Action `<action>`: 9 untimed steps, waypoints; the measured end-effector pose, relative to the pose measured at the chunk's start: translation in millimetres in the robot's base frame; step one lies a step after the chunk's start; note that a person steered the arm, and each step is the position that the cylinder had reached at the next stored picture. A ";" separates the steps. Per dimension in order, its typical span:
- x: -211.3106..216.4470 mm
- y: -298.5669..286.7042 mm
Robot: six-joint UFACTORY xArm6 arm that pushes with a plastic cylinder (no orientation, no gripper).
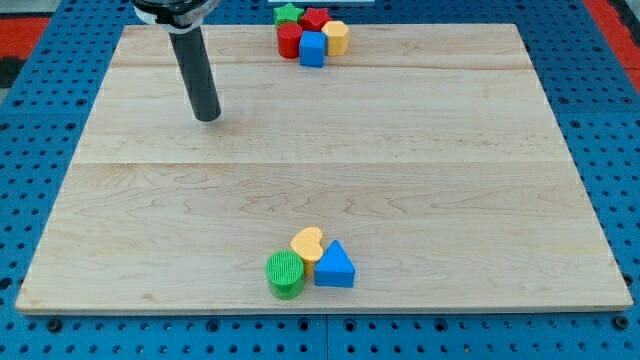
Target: Move your arm towards the top side of the board
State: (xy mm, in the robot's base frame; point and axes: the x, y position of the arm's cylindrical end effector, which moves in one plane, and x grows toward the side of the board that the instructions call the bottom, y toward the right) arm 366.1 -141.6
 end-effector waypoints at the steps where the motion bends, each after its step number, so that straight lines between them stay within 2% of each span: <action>1: 0.0 0.0; 4: 4.0 11.2; 5: -26.0 45.9; 6: -70.7 109.7; 8: -95.7 265.9; 9: -172.0 272.3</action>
